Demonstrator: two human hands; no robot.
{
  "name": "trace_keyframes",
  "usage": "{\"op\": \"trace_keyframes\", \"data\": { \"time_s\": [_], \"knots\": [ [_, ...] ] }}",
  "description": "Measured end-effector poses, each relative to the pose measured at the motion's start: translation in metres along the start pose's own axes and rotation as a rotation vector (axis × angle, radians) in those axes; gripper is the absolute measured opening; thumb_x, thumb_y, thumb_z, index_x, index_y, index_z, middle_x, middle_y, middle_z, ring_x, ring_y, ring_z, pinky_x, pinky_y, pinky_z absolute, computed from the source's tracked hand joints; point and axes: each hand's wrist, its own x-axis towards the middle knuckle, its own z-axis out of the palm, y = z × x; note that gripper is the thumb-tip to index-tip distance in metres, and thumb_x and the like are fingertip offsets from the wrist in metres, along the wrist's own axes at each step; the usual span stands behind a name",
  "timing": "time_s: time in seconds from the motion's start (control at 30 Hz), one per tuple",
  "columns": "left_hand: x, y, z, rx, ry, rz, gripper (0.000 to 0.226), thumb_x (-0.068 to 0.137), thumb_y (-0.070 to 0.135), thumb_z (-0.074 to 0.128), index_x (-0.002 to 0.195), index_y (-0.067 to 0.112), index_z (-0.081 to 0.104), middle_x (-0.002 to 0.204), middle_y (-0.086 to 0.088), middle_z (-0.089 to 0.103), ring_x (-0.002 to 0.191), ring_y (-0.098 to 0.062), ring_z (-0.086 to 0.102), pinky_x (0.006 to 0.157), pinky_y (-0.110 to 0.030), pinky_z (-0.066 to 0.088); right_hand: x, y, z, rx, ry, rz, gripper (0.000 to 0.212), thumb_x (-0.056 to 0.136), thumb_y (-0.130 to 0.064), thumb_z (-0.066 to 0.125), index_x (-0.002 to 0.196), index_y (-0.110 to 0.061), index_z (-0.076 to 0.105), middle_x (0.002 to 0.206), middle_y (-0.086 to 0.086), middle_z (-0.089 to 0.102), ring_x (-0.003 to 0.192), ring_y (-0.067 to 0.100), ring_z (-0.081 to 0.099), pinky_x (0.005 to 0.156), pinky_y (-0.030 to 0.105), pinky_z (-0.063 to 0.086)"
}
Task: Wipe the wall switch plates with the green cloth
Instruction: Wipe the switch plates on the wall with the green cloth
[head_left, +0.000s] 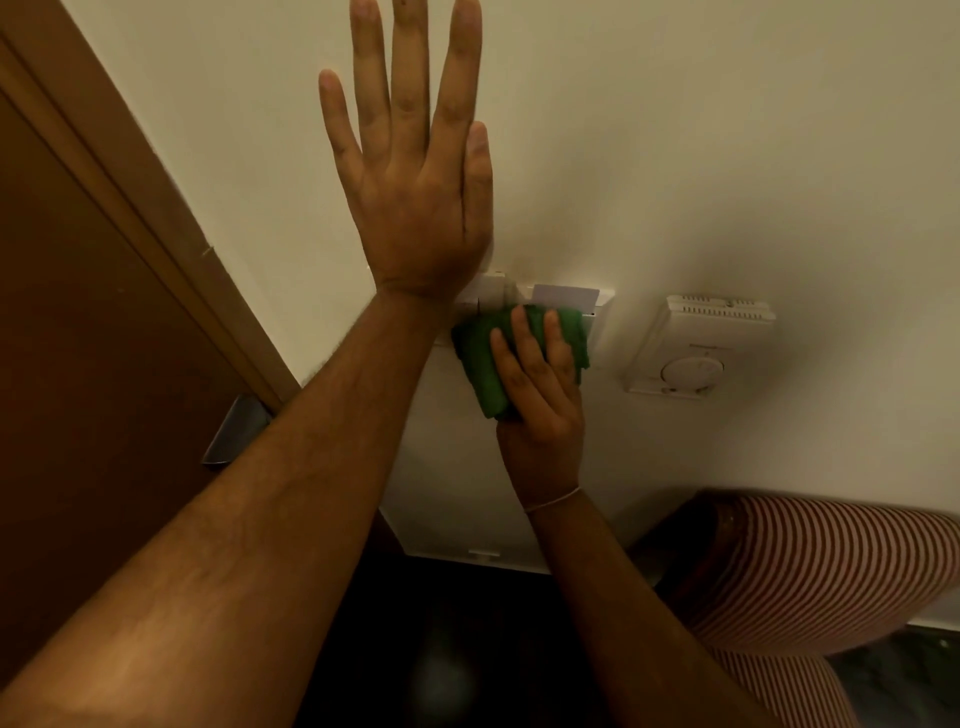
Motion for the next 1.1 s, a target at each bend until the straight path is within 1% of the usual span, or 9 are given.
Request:
{"op": "trace_keyframes", "data": {
  "time_s": [0.17, 0.4, 0.53, 0.6, 0.7, 0.83, 0.93, 1.0, 1.1],
  "knots": [
    [0.000, 0.000, -0.002, -0.003, -0.001, 0.013, 0.053, 0.121, 0.033, 0.027, 0.166, 0.010, 0.045, 0.169, -0.028, 0.046, 0.161, -0.049, 0.034, 0.142, -0.051, 0.001, -0.018, 0.007, -0.008, -0.074, -0.114, -0.030, 0.040, 0.099, -0.007, 0.070, 0.138, -0.002, 0.067, 0.151, 0.018, 0.059, 0.154, 0.027, 0.035, 0.134, 0.039, 0.022],
    [-0.001, -0.005, 0.007, 0.005, 0.036, 0.016, 0.052, 0.122, 0.034, 0.029, 0.167, 0.012, 0.045, 0.170, -0.021, 0.041, 0.160, -0.047, 0.034, 0.143, -0.046, -0.005, -0.003, -0.011, 0.001, 0.005, -0.038, 0.054, 0.043, 0.099, 0.000, 0.072, 0.141, -0.001, 0.065, 0.153, 0.019, 0.057, 0.152, 0.041, 0.043, 0.133, 0.048, 0.026],
    [-0.003, -0.006, 0.012, 0.014, 0.047, 0.025, 0.051, 0.122, 0.036, 0.030, 0.171, 0.022, 0.032, 0.172, -0.015, 0.035, 0.162, -0.041, 0.032, 0.144, -0.046, -0.005, 0.006, -0.012, -0.001, 0.037, -0.013, 0.037, 0.040, 0.103, 0.000, 0.069, 0.142, -0.001, 0.064, 0.156, 0.017, 0.055, 0.157, 0.035, 0.036, 0.132, 0.051, 0.028],
    [-0.002, -0.007, 0.013, 0.006, 0.053, 0.017, 0.050, 0.122, 0.036, 0.029, 0.171, 0.023, 0.031, 0.172, -0.015, 0.034, 0.163, -0.038, 0.030, 0.144, -0.045, -0.006, 0.009, -0.008, -0.004, 0.035, -0.018, 0.001, 0.037, 0.106, -0.003, 0.067, 0.142, -0.001, 0.064, 0.156, 0.017, 0.054, 0.158, 0.034, 0.036, 0.131, 0.052, 0.031],
    [-0.002, -0.007, 0.012, -0.008, 0.058, 0.011, 0.050, 0.122, 0.037, 0.029, 0.167, 0.017, 0.041, 0.169, -0.018, 0.039, 0.160, -0.042, 0.034, 0.144, -0.043, -0.007, 0.004, 0.005, -0.019, -0.018, 0.004, -0.027, 0.035, 0.105, -0.006, 0.069, 0.140, -0.003, 0.066, 0.153, 0.016, 0.058, 0.154, 0.034, 0.042, 0.128, 0.053, 0.037],
    [-0.005, -0.005, 0.011, -0.002, 0.050, 0.038, 0.048, 0.123, 0.037, 0.027, 0.158, 0.011, 0.048, 0.158, -0.032, 0.059, 0.152, -0.046, 0.040, 0.143, -0.039, -0.008, -0.003, 0.014, -0.028, -0.029, 0.063, 0.060, 0.042, 0.101, 0.000, 0.073, 0.142, -0.004, 0.063, 0.152, 0.017, 0.058, 0.155, 0.035, 0.040, 0.130, 0.050, 0.032],
    [-0.004, -0.002, 0.008, -0.005, 0.061, 0.043, 0.047, 0.123, 0.035, 0.028, 0.156, 0.010, 0.050, 0.154, -0.034, 0.063, 0.150, -0.047, 0.041, 0.143, -0.039, -0.007, -0.004, 0.012, -0.023, -0.009, 0.084, 0.073, 0.042, 0.101, 0.000, 0.072, 0.142, -0.003, 0.063, 0.154, 0.014, 0.056, 0.159, 0.030, 0.034, 0.130, 0.052, 0.033],
    [0.000, -0.002, 0.005, -0.020, 0.053, 0.039, 0.048, 0.122, 0.033, 0.030, 0.159, 0.009, 0.050, 0.158, -0.032, 0.059, 0.153, -0.048, 0.040, 0.143, -0.043, -0.004, -0.007, 0.015, -0.020, 0.000, 0.083, 0.061, 0.039, 0.103, -0.002, 0.070, 0.142, -0.002, 0.062, 0.153, 0.014, 0.055, 0.159, 0.028, 0.034, 0.129, 0.053, 0.034],
    [0.006, -0.002, -0.002, -0.071, 0.000, 0.032, 0.052, 0.121, 0.033, 0.027, 0.167, 0.012, 0.043, 0.170, -0.026, 0.043, 0.166, -0.045, 0.031, 0.143, -0.049, -0.001, -0.017, 0.022, -0.018, -0.035, 0.061, 0.027, 0.038, 0.104, -0.004, 0.070, 0.141, -0.003, 0.063, 0.152, 0.016, 0.057, 0.157, 0.031, 0.038, 0.127, 0.055, 0.036]
  ]
}}
